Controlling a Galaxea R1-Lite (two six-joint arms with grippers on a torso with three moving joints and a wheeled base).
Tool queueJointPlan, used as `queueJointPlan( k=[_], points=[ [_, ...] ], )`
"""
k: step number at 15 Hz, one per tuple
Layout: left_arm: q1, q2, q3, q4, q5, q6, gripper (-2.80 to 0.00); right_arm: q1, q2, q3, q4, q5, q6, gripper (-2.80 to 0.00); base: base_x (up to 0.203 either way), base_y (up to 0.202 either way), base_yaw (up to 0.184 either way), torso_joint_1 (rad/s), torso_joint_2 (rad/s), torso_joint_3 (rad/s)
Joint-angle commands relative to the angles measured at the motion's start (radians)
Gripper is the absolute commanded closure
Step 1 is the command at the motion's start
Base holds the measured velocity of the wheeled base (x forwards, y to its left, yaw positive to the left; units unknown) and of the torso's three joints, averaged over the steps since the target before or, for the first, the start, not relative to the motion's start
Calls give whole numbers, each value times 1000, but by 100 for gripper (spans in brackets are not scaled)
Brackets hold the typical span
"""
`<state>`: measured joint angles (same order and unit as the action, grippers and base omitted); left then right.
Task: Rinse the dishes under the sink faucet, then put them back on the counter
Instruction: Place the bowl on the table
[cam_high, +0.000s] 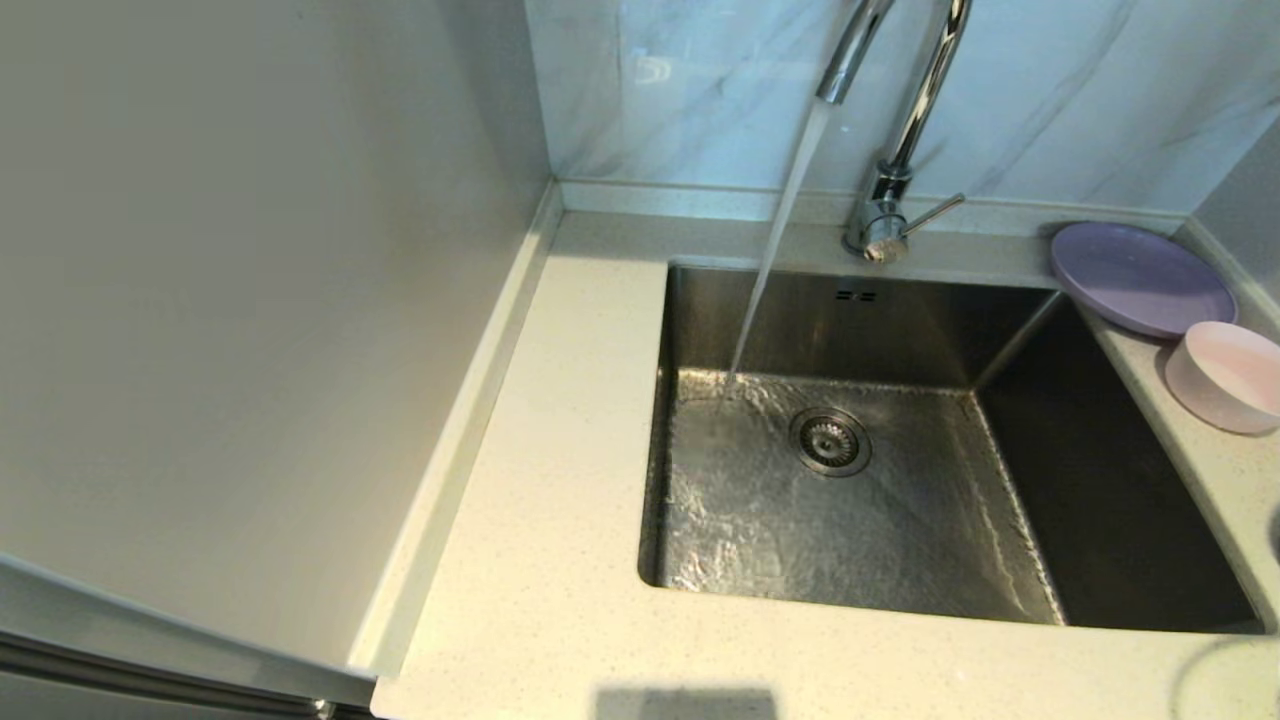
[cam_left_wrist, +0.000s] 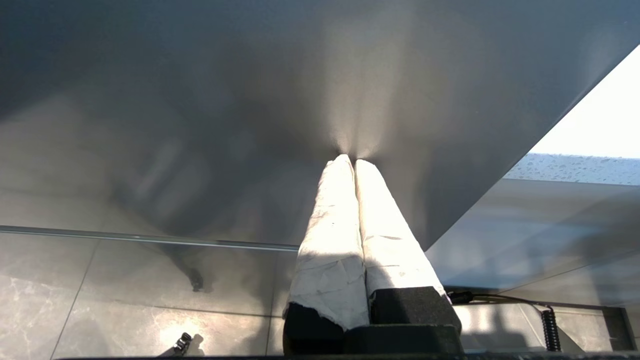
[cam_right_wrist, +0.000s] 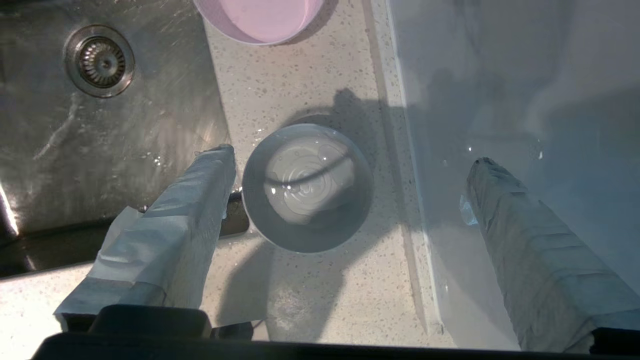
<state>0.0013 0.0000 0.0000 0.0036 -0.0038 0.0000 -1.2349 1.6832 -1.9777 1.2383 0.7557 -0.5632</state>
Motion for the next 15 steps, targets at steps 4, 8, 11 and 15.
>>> queueJointPlan(
  k=[4,8,11,15],
  points=[
    [0,0,0,1,1,0,0,1,4,0,12,34,-39,-280,0,0,0,0,0,0],
    [0,0,0,1,1,-1,0,2,3,0,13,39,-47,-280,0,0,0,-64,145,65],
    [0,0,0,1,1,0,0,2,3,0,12,39,-47,-280,0,0,0,-1,14,4],
    [0,0,0,1,1,0,0,3,1,0,12,56,-52,-280,0,0,0,0,0,0]
  ],
)
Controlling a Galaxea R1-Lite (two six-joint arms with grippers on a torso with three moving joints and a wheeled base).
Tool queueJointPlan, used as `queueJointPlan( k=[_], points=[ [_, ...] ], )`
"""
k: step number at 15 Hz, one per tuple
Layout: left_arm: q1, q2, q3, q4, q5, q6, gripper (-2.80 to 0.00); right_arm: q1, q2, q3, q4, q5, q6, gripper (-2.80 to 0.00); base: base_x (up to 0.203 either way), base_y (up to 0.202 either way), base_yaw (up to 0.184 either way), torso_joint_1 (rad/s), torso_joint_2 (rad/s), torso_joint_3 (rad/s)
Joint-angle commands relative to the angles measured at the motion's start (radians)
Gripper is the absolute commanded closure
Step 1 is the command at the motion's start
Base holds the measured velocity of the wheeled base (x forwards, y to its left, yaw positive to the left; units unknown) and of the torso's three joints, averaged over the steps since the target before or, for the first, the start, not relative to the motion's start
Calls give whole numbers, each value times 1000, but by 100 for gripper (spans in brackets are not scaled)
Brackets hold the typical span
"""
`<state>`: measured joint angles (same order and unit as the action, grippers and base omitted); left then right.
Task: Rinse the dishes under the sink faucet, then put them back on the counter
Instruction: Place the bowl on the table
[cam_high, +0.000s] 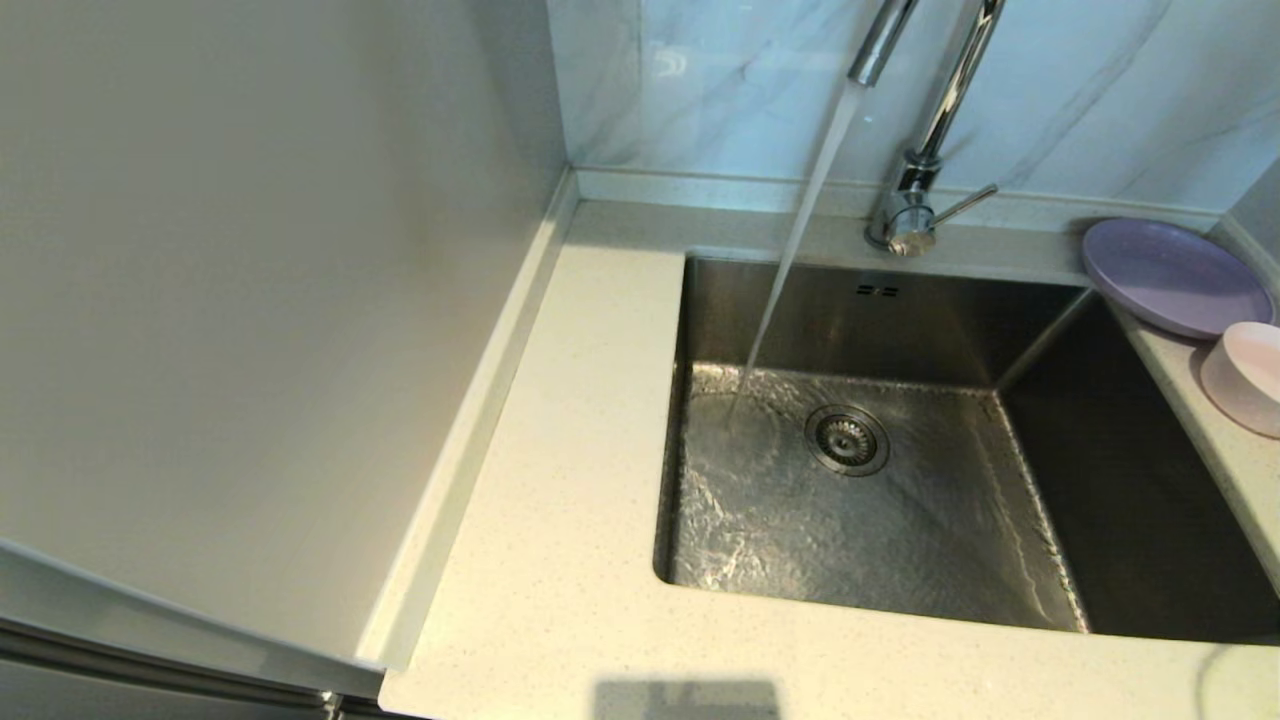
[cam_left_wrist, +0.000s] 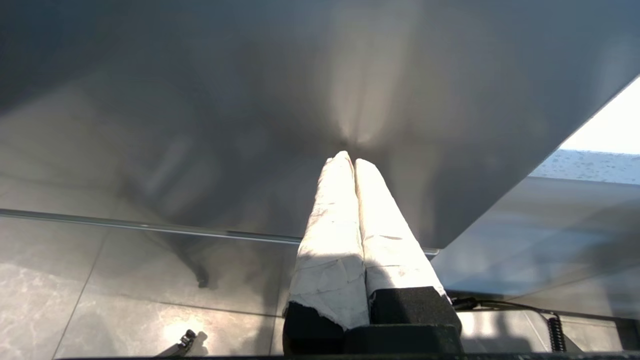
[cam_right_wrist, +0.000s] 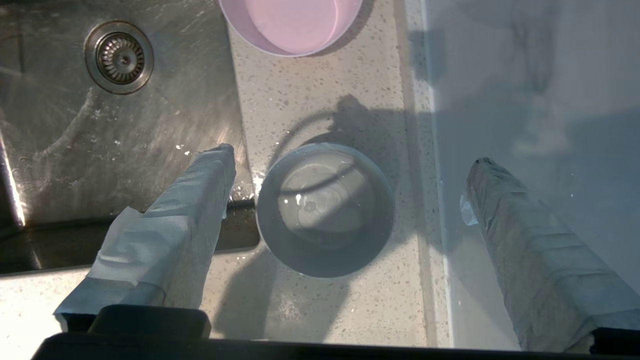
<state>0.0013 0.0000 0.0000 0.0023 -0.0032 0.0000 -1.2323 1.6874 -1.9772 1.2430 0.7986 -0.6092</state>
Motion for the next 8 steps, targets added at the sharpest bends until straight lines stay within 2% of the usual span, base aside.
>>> queueJointPlan(
  k=[1,4,8],
  points=[
    [0,0,0,2,0,-1,0,1,-3,0,7,19,-23,-280,0,0,0,0,0,0],
    [0,0,0,2,0,0,0,1,-3,0,9,21,-44,-280,0,0,0,-176,322,164],
    [0,0,0,2,0,0,0,1,0,0,9,21,-44,-280,1,-6,115,-86,180,85]
  ],
)
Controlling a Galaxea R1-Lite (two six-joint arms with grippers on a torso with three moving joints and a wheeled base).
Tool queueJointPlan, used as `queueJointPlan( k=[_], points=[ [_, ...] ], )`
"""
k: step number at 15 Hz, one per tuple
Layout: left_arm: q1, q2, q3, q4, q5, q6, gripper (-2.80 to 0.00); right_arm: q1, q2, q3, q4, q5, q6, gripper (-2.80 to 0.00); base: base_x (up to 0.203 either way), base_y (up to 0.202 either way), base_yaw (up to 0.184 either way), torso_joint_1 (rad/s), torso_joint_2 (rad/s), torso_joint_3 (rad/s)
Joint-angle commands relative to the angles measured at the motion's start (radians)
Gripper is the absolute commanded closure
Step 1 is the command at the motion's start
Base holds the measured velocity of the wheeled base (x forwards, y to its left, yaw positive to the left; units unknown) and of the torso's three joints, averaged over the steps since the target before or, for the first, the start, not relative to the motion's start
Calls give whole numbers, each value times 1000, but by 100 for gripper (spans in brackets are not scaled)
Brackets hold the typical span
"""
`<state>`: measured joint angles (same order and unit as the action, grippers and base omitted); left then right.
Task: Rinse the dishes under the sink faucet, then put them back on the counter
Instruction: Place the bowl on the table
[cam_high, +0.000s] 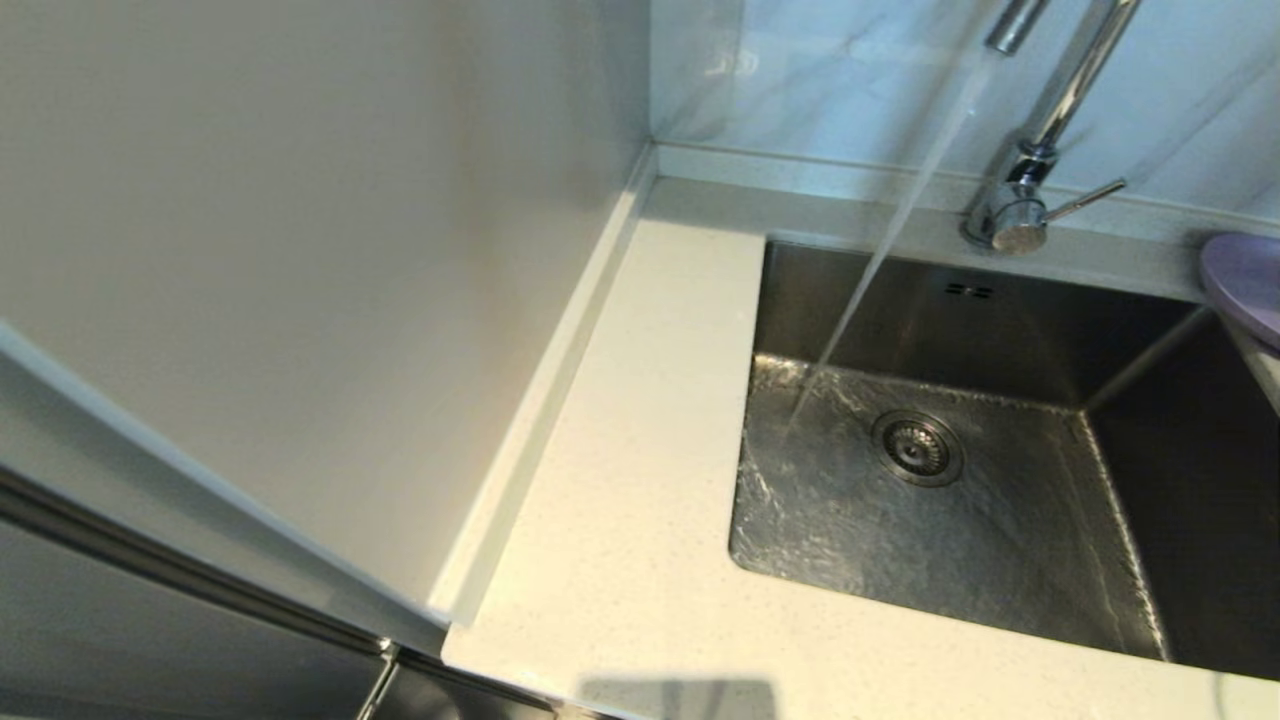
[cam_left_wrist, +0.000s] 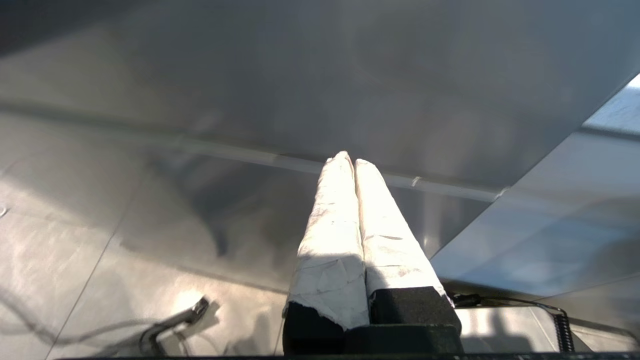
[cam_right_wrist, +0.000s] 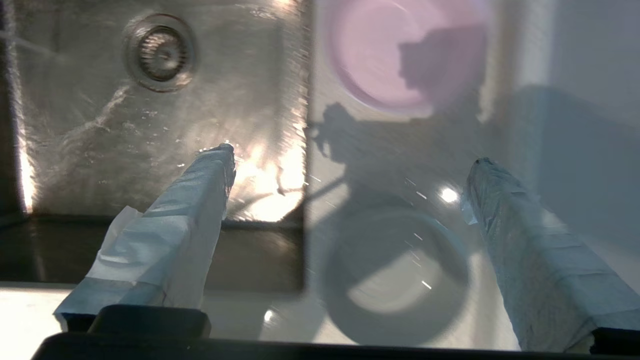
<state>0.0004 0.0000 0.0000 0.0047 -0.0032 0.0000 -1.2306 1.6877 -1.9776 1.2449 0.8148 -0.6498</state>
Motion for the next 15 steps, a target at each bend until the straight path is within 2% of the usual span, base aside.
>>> queueJointPlan(
  k=[1,15],
  points=[
    [1,0,0,0,0,0,0,-1,1,0,5,6,-4,-280,0,-3,113,-18,29,22],
    [1,0,0,0,0,0,0,0,-12,0,8,4,-1,-280,0,0,5,-1,2,1]
  ],
)
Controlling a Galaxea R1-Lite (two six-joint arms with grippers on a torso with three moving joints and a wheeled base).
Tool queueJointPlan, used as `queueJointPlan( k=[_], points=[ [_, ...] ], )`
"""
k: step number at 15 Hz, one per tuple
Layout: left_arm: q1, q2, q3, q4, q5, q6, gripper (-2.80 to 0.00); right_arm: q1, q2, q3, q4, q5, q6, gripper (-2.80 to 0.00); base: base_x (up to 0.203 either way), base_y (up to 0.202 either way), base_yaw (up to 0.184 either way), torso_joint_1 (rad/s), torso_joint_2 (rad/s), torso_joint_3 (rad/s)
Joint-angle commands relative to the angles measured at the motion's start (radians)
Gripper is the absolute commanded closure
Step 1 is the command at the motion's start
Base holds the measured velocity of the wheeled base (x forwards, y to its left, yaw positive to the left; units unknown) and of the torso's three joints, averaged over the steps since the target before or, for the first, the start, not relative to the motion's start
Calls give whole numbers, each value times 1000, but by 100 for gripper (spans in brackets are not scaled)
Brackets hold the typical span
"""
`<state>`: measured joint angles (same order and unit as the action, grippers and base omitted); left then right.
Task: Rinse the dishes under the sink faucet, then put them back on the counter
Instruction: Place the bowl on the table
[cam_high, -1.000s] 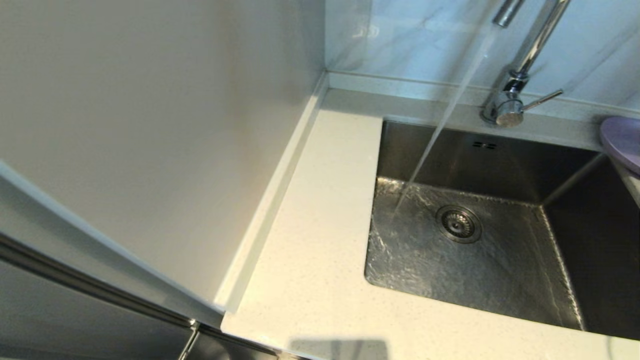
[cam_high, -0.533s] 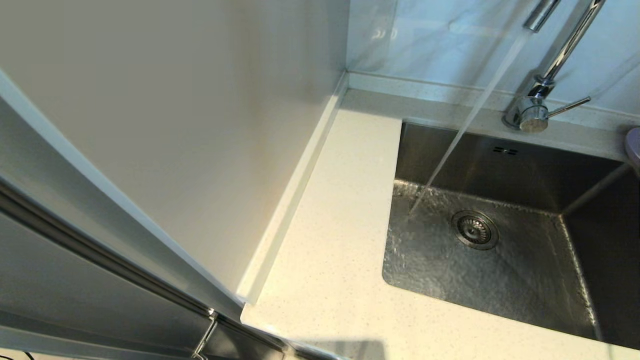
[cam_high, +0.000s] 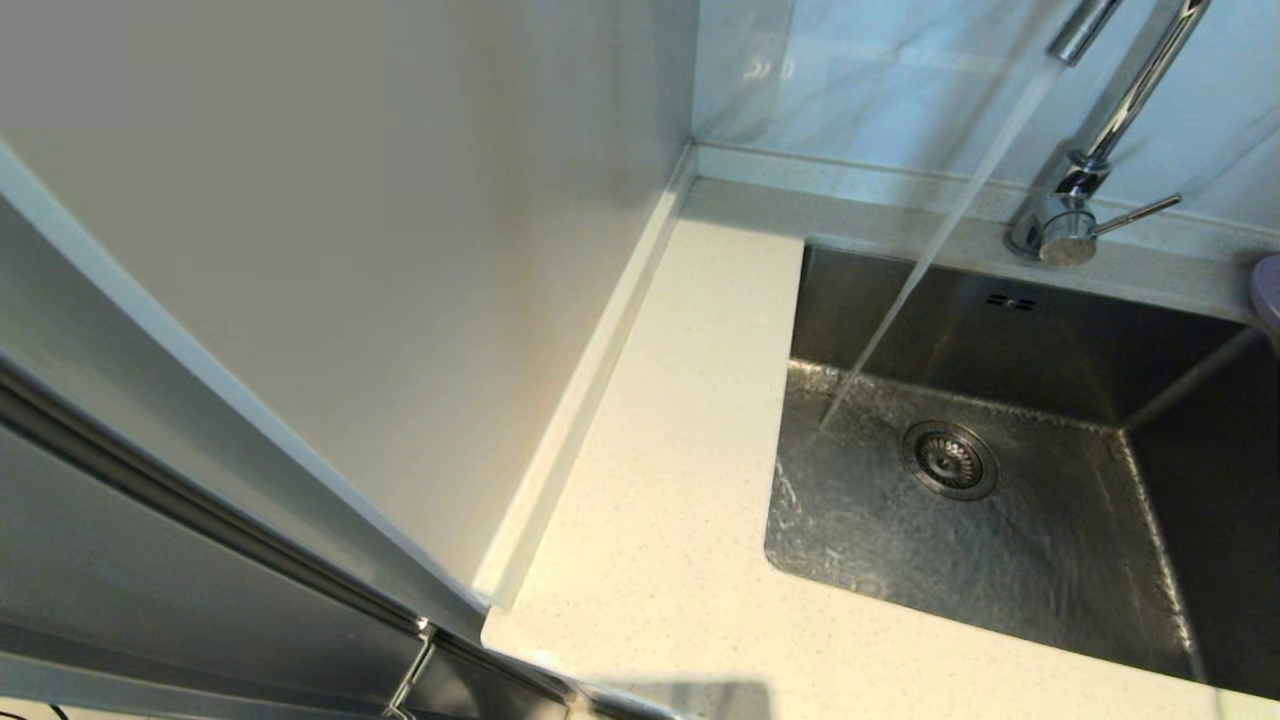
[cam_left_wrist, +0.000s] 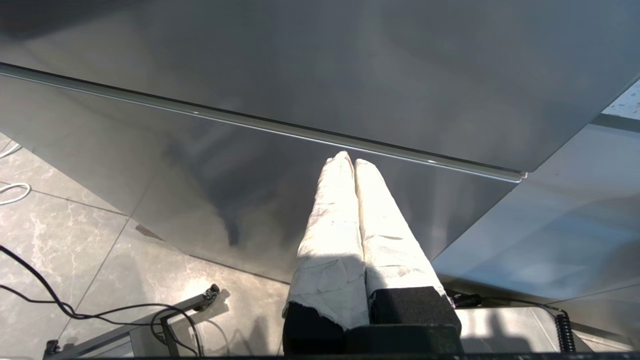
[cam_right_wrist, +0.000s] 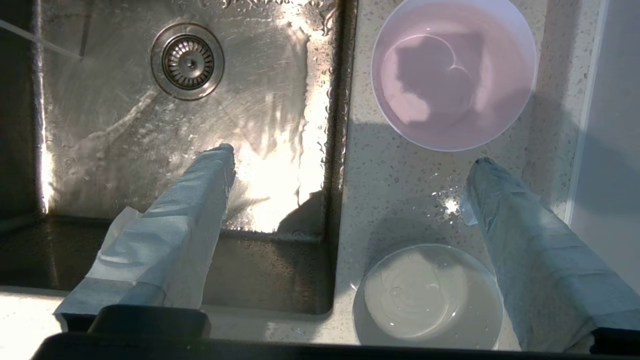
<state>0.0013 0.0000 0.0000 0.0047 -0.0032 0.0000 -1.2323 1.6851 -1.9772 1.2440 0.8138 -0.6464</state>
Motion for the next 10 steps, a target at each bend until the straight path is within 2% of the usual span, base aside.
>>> queueJointPlan(
  k=[1,5,10],
  points=[
    [0,0,0,0,0,-2,0,5,-13,-2,9,7,-6,-280,0,0,0,0,0,0],
    [0,0,0,0,0,0,0,44,-32,-6,3,4,-7,-280,0,0,0,0,0,0],
    [0,0,0,0,0,-1,0,170,-74,-21,-1,-44,55,-280,0,0,0,0,0,0]
  ],
)
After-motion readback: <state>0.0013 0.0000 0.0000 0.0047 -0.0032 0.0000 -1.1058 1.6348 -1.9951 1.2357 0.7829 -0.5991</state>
